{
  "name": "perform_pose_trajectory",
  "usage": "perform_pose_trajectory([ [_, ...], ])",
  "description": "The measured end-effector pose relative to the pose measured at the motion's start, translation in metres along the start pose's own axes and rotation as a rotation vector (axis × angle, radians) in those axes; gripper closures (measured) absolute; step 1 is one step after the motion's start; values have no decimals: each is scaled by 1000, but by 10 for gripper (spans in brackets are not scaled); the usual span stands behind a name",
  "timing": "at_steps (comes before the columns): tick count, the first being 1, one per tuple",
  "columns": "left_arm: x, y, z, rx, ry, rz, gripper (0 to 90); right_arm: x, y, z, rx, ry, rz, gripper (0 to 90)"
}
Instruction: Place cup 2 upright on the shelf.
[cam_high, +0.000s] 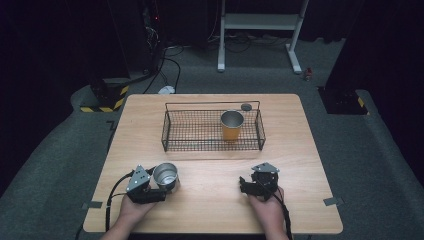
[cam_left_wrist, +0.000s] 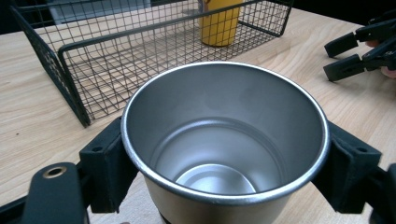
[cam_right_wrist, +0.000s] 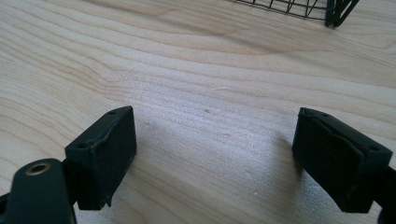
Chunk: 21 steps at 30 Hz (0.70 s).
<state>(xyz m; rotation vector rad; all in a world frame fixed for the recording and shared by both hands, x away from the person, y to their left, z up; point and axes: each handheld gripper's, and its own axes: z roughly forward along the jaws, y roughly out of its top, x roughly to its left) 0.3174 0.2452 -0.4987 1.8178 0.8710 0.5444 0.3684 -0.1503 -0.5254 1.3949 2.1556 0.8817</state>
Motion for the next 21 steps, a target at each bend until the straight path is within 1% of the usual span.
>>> perform_pose_trajectory([
  [1, 1, 0, -1, 0, -2, 0, 188, 0, 0, 0, 0, 0, 0, 136],
  [2, 1, 0, -2, -9, 6, -5, 189, 0, 0, 0, 0, 0, 0, 136],
  [5, 3, 0, -3, -12, 9, -3, 188, 0, 0, 0, 0, 0, 0, 136],
  [6, 4, -1, -4, -19, 19, -5, 188, 0, 0, 0, 0, 0, 0, 136],
  [12, 7, -2, -6, -27, 31, -23, 189, 0, 0, 0, -1, -1, 0, 137],
  [17, 11, -3, -9, -48, 51, -32, 189, 0, 0, 0, 0, -1, 0, 137],
  [21, 14, -4, -10, -56, 58, -50, 189, 0, 0, 0, 0, -1, 0, 137],
])
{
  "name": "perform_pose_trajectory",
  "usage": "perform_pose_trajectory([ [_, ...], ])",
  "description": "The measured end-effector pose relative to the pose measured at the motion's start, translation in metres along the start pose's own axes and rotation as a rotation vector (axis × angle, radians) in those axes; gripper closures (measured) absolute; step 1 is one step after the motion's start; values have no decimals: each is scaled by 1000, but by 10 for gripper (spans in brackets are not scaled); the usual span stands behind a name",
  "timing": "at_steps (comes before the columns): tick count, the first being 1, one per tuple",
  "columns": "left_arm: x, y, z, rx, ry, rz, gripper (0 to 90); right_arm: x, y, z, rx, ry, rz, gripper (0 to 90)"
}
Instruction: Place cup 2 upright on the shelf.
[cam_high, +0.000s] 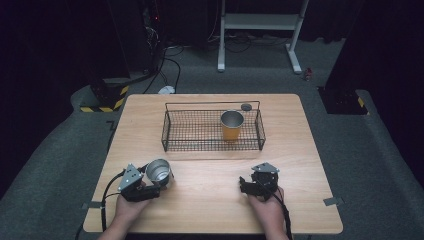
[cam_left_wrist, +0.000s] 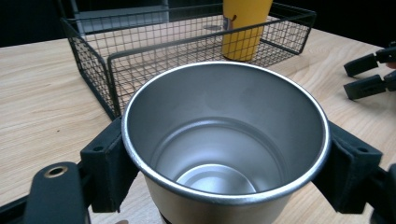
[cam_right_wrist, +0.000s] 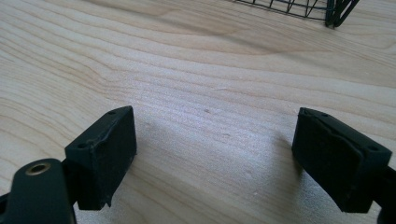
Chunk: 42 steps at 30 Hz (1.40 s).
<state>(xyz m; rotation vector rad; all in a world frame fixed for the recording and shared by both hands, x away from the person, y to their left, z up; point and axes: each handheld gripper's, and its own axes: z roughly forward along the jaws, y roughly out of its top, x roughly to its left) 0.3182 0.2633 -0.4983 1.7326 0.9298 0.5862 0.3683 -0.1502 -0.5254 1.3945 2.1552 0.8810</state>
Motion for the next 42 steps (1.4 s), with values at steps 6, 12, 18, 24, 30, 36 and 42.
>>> perform_pose_trajectory([
  [6, 4, 0, -3, -8, 16, -3, 189, 0, 0, 0, 0, 0, 0, 137],
  [12, 5, 2, -4, -12, 24, -3, 189, 0, 0, 0, 0, 0, 0, 137],
  [18, 4, 7, -4, -8, 25, -11, 189, 0, 0, 0, 0, 0, 0, 137],
  [24, 1, 15, -5, 3, 31, -2, 189, 0, 0, 0, 2, -2, 1, 135],
  [30, 1, 23, -4, 0, 41, 7, 189, 0, 0, 0, 2, -3, 1, 135],
  [36, 0, 34, 1, -12, 41, 20, 189, 0, 0, 0, 3, -3, 4, 135],
  [42, -2, 47, 8, -23, 36, 22, 189, 0, 0, 0, 2, -3, 1, 135],
])
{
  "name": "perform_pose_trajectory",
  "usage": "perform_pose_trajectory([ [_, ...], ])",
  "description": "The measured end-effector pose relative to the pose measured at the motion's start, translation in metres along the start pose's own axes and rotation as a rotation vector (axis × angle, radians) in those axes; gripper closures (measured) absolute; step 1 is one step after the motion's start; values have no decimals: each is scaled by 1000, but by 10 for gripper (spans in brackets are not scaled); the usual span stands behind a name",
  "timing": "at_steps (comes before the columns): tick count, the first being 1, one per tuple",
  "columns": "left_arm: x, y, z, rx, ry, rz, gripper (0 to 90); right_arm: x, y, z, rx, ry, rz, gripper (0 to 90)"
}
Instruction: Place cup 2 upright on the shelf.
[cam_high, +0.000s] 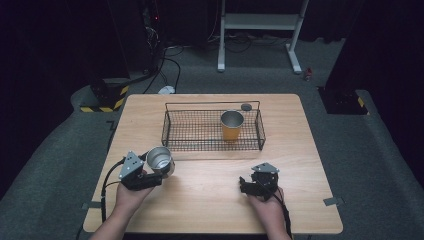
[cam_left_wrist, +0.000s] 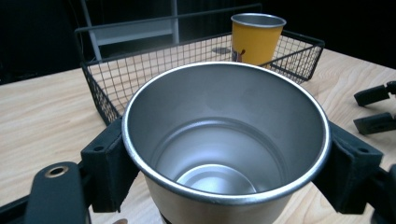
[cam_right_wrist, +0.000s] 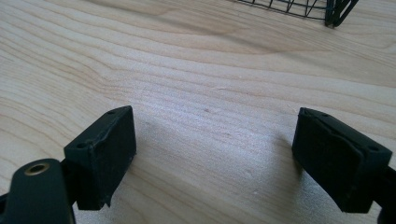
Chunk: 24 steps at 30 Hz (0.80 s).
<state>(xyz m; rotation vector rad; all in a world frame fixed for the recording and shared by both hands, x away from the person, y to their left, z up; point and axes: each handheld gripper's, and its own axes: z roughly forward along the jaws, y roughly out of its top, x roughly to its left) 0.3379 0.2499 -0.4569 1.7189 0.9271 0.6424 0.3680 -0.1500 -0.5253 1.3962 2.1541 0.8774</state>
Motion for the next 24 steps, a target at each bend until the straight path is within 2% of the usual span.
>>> perform_pose_trajectory([
  [7, -1, 7, 10, 9, 8, -12, 189, 0, 0, 0, 1, 0, 1, 134],
  [12, -6, 17, 19, 20, 27, 6, 189, 0, 0, 0, -1, -2, 0, 133],
  [19, -16, 32, 30, 2, 26, 1, 189, 0, -1, 0, -1, -3, -2, 133],
  [24, -16, 41, 33, -13, 16, -12, 189, -1, -1, -1, 3, 2, -3, 129],
])
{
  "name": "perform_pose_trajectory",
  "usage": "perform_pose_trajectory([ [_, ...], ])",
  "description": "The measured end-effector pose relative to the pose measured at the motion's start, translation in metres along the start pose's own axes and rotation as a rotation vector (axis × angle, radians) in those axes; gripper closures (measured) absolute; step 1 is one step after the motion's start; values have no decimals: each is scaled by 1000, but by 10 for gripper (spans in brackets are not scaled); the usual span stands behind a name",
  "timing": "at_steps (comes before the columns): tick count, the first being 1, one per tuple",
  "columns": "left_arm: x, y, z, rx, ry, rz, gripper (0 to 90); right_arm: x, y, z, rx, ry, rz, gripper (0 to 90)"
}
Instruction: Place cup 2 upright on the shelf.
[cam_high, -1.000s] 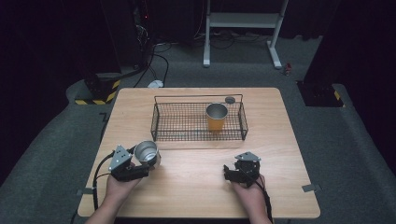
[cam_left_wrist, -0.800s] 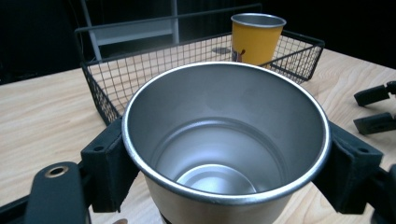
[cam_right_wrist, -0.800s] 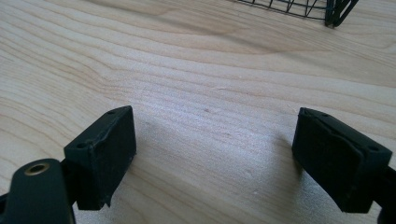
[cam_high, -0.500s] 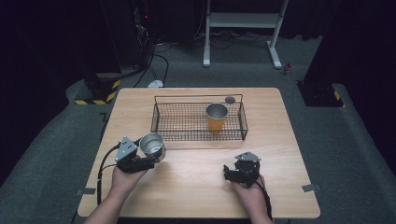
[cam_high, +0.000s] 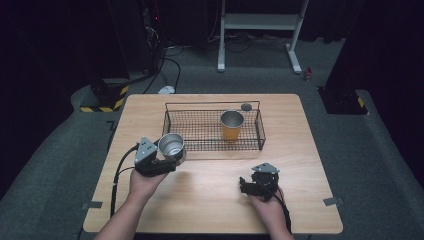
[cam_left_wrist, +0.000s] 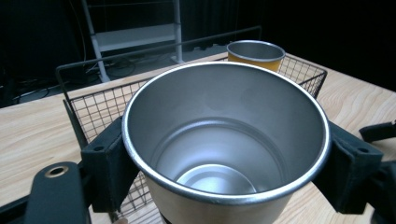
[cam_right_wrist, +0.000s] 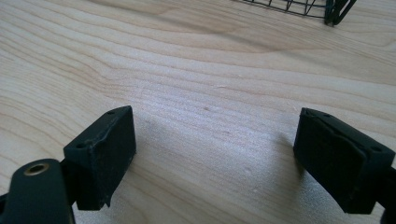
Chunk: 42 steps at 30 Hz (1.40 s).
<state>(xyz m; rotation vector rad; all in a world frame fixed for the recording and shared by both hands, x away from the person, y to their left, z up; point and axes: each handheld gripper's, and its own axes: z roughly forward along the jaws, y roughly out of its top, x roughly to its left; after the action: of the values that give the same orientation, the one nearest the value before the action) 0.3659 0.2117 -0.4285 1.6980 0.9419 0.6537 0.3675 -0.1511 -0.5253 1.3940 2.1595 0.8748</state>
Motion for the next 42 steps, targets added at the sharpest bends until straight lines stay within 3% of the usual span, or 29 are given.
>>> perform_pose_trajectory([
  [18, 20, 23, 11, -19, 10, -6, 189, 0, 0, 0, 0, -1, -2, 129],
  [42, 28, 41, 49, -2, 20, -1, 189, 0, -2, -1, -2, 5, -7, 129],
])
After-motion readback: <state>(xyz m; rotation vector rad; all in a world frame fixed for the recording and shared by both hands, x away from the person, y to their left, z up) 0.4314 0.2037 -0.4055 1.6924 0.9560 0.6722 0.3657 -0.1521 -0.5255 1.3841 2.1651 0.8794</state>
